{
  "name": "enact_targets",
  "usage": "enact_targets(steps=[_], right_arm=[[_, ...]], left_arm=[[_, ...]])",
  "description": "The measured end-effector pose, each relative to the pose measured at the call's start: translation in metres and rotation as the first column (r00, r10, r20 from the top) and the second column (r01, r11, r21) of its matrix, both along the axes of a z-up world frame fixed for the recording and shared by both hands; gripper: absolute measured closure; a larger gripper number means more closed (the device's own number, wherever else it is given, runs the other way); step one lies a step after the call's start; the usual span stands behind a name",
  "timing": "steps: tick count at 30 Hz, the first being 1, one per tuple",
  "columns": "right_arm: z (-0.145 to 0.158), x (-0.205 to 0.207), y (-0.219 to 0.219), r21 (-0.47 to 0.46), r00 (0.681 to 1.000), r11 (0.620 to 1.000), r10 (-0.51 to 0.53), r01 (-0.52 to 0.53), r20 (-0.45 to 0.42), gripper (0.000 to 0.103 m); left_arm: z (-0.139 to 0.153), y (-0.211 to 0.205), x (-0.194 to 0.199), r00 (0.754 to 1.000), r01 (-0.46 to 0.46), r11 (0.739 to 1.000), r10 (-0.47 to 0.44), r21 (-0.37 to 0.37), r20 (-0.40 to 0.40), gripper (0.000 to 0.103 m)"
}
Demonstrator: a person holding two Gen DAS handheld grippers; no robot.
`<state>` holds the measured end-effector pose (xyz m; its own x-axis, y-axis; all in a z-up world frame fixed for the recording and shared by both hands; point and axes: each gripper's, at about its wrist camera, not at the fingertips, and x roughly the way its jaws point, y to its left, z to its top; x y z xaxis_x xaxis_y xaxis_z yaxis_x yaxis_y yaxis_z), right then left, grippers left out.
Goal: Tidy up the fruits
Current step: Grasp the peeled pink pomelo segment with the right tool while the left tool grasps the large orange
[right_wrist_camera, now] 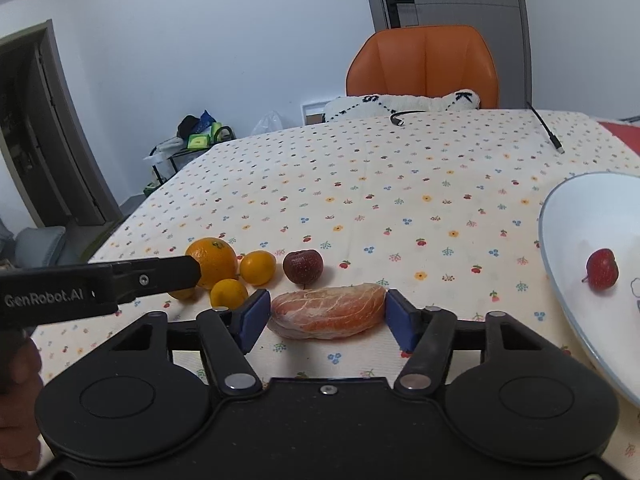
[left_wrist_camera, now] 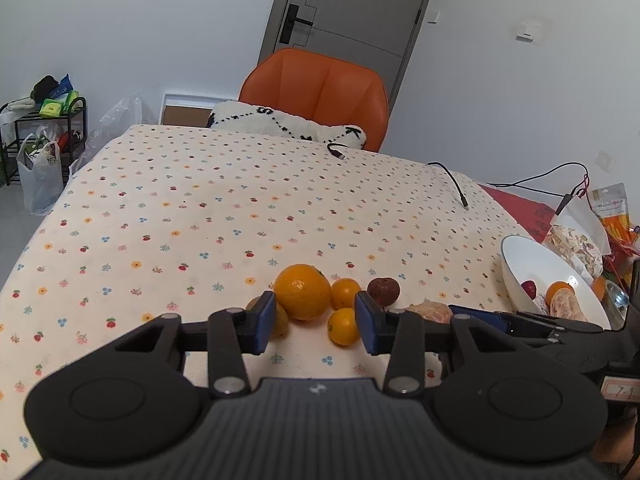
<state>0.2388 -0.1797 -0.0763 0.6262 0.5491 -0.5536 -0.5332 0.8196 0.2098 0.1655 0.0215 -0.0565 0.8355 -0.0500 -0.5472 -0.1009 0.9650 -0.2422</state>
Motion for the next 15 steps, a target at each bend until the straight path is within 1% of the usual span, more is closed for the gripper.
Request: enact_targets(steps=[2,4,6,9,12,15], right_arm=[[0.001,0.0,-0.004,0.019,1.0,1.0,-0.002,0.002,-0.01,0.047],[0.003,0.0,-0.008,0.03,1.0,1.0,-0.008,0.008,-0.008,0.052],[0.004,0.0,-0.011,0.036,1.0,0.999,-0.008,0.008,-0.014,0.053],[0.003,0.001,-0.012,0.04,1.0,0.999,-0.008,0.009,-0.022,0.053],[0.003,0.002,-0.01,0.034,1.0,0.999,-0.004,0.005,-0.024,0.049],[0.003,0.003,-0.007,0.023,1.0,1.0,0.004,-0.003,-0.014,0.048]], left_arm=[[0.0,0.0,0.001,1.0,-0.008,1.0,0.008,0.004,0.0,0.061],[0.001,0.001,0.002,1.0,-0.018,1.0,0.018,0.012,0.005,0.061],[0.002,0.001,0.005,1.0,-0.024,1.0,0.024,0.02,0.008,0.061],[0.003,0.002,0.01,1.0,-0.03,0.999,0.03,0.024,0.007,0.061],[0.002,0.003,0.015,1.0,-0.031,0.999,0.031,0.03,0.004,0.061],[0.001,0.003,0.021,1.0,-0.029,0.999,0.029,0.038,0.003,0.061]])
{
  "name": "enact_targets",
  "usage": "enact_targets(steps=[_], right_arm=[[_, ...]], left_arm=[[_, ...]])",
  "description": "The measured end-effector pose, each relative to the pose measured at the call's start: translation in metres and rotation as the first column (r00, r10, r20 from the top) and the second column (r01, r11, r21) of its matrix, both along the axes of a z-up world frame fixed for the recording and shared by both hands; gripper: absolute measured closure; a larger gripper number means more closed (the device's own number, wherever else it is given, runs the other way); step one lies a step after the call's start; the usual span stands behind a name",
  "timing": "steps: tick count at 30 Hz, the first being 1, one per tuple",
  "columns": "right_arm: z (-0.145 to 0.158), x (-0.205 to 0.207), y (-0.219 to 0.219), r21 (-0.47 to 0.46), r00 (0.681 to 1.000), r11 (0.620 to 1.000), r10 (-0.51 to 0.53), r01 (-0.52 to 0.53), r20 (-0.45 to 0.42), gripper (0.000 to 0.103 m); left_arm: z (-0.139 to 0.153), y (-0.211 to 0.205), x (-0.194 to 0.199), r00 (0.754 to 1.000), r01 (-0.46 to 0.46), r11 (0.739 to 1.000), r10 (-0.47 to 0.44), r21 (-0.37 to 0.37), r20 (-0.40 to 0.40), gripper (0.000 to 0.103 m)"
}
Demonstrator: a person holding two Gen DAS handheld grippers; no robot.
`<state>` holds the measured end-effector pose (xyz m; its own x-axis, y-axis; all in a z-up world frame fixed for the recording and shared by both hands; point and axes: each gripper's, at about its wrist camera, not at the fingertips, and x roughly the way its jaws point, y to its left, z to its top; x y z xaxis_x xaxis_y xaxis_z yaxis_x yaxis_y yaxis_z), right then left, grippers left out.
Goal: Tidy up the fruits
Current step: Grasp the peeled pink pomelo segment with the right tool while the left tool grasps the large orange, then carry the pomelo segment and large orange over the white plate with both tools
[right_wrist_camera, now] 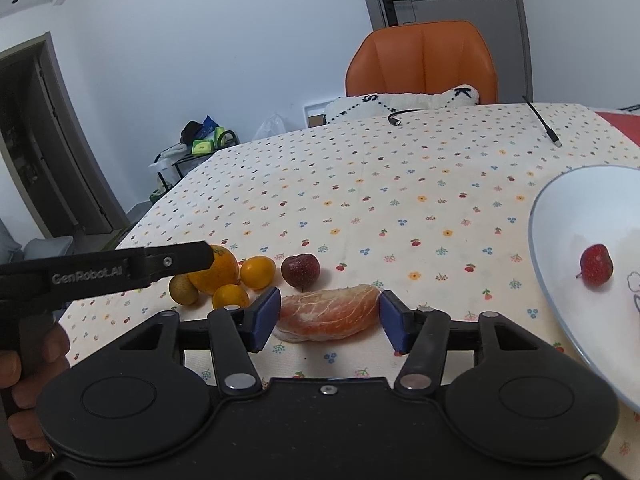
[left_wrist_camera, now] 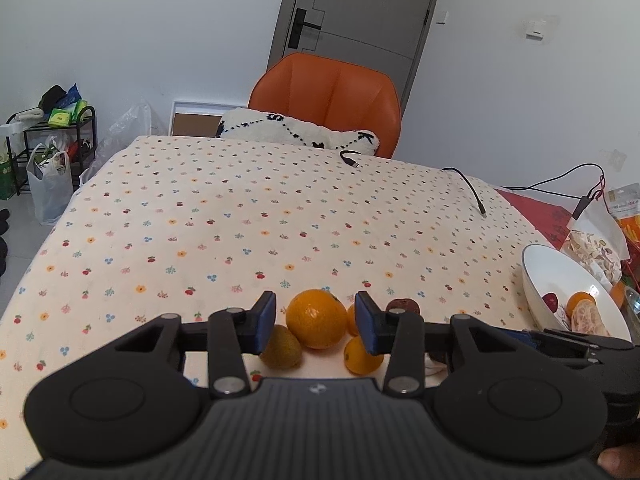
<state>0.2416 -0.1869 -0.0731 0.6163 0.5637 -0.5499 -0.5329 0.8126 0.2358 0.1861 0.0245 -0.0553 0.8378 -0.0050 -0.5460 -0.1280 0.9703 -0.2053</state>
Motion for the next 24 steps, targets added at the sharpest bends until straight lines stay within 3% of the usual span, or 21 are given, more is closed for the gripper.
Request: enact_targets(steps=[6,10,12,15,24], right_arm=[[-0.003,0.001,0.003,-0.011,1.0,1.0,0.005,-0.005,0.002,0.034],[-0.006,-0.006,0.016,-0.093,0.998,0.995,0.052,-0.047,0.047,0.025],[-0.007,-0.008,0.021,-0.116,0.996,0.992,0.061,-0.053,0.065,0.025],[-0.006,-0.007,0.022,-0.121,0.996,0.992,0.054,-0.044,0.077,0.035],[0.001,-0.007,0.013,-0.084,0.997,0.996,0.032,-0.026,0.075,0.038]], left_arm=[[-0.004,-0.003,0.011,0.999,0.025,1.0,-0.025,0.0,-0.024,0.061],[-0.009,-0.003,0.015,0.999,0.023,1.0,-0.022,0.013,-0.042,0.061],[-0.009,-0.003,0.016,0.999,0.024,1.0,-0.023,0.02,-0.045,0.068],[-0.008,0.0,0.016,0.999,0.023,1.0,-0.022,0.003,-0.048,0.068],[0.006,-0.004,0.007,1.0,0.027,1.0,-0.027,0.0,-0.011,0.069]])
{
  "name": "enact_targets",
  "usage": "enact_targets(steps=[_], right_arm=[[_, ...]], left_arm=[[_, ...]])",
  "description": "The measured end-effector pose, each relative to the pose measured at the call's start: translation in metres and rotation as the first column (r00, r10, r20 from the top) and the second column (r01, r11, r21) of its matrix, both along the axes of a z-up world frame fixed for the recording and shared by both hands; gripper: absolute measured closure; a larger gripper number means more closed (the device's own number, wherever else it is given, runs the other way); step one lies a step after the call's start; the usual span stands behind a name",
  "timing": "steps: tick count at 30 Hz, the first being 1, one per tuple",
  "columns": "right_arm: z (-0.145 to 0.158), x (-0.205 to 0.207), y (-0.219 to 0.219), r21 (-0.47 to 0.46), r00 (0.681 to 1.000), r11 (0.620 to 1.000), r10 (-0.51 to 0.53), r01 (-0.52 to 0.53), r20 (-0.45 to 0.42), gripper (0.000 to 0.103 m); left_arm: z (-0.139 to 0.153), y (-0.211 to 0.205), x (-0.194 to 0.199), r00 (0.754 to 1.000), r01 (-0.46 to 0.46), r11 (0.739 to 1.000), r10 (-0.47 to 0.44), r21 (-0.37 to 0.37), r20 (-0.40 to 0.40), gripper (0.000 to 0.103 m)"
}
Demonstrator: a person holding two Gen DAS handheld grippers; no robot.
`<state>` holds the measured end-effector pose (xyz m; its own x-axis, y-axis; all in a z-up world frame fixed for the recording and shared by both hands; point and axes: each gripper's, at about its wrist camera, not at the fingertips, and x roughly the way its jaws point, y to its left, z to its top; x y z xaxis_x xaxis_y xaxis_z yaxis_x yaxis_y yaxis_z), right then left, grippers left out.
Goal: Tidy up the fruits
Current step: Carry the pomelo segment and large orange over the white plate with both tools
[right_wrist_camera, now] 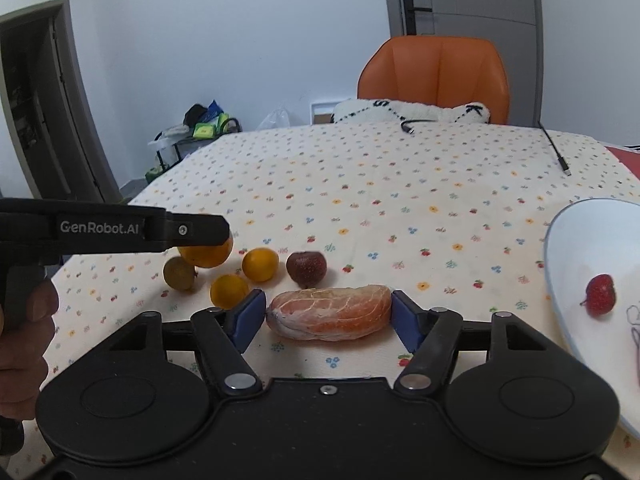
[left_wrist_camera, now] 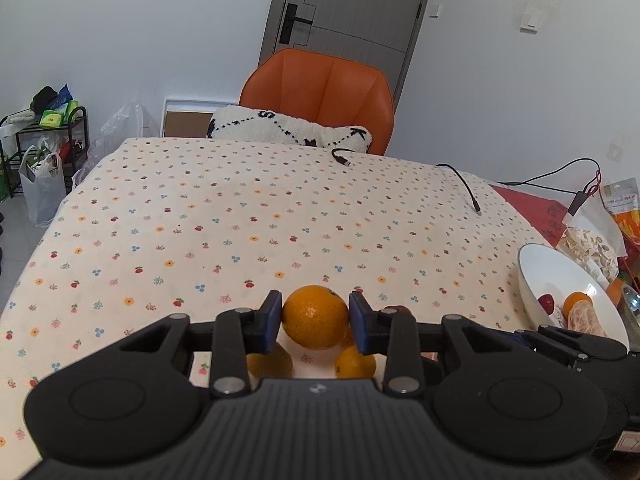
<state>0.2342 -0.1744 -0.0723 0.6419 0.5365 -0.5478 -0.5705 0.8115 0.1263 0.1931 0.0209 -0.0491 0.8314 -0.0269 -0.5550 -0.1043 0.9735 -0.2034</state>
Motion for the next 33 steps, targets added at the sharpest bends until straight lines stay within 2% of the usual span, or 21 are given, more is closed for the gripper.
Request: enact_targets(steps=[16,33], right_arm=[[0.042,-0.007,-0.063,0.074,0.989,0.991,-0.119,0.113,0.088,0.038],[0.049,-0.008,-0.131,0.107,0.956,0.96,-0.271,0.26,0.109,0.038]], left_arm=[[0.028,-0.043,0.004,0.994,0.084,0.996,-0.083,-0.003,0.066,0.069],[0.033,-0.094,0.016,0.979,0.191,0.982,-0.19,0.001,0.074,0.069]])
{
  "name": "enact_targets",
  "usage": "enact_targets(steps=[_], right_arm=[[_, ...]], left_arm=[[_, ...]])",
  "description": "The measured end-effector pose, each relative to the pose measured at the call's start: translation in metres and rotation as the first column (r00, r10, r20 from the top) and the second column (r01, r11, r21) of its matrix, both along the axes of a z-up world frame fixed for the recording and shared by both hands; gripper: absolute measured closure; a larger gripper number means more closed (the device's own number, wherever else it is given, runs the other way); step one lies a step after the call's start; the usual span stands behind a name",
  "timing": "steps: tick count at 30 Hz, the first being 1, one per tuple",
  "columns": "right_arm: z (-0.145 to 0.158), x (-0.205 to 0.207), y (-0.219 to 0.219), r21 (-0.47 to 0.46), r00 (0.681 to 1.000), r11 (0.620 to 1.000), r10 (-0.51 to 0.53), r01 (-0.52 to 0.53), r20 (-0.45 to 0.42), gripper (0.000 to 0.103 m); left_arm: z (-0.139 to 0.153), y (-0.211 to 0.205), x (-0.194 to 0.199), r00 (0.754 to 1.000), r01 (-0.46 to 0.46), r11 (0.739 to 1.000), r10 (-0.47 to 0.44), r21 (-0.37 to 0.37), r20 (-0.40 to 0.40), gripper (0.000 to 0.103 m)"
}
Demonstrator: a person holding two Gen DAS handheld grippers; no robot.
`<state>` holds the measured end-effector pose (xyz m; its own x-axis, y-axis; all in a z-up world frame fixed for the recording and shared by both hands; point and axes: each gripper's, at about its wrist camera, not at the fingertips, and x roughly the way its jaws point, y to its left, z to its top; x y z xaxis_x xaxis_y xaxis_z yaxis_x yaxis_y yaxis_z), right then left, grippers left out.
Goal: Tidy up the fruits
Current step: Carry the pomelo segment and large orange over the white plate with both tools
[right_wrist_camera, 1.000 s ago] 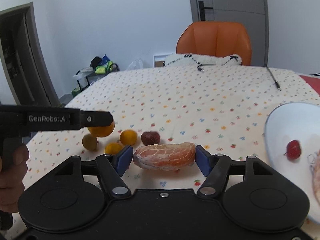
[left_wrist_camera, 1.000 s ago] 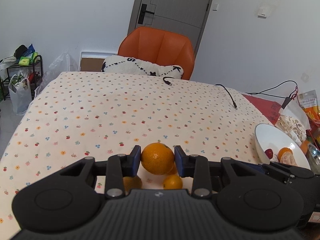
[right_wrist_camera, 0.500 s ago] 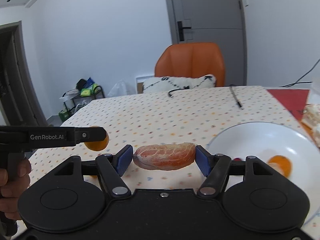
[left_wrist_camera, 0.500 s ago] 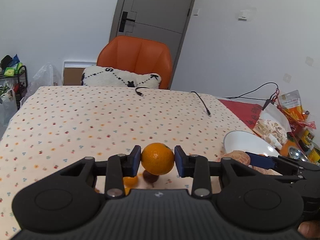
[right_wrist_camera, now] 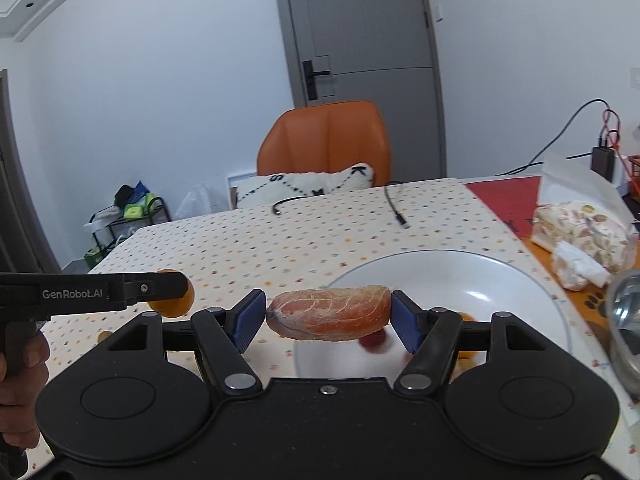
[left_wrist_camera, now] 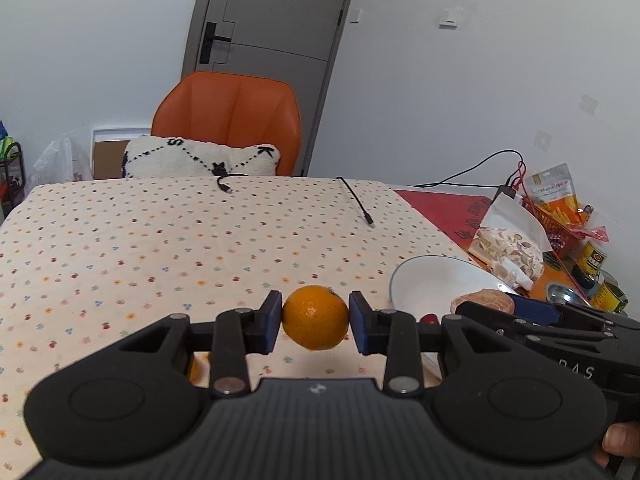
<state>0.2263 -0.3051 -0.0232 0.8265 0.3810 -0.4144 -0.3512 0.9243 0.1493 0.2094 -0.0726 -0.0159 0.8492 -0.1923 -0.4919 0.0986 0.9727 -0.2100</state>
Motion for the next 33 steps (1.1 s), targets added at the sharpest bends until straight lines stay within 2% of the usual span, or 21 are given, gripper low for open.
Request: enact_targets(steps=[15,33], right_arm=[[-0.005,0.001,-0.041,-0.001,0.996,0.996,-0.093,0.093,-0.008,0.038],[-0.025,0.005,-0.072,-0.008,0.982,0.984,-0.179,0.179,-0.056,0.038]], left_arm=[[-0.002,-0.038,0.011,0.997,0.079,0.997,-0.079,-0.009,-0.002,0.069],[-0.015,-0.081,0.023,0.984,0.177,0.984,-0.177,-0.004,-0.032,0.069]])
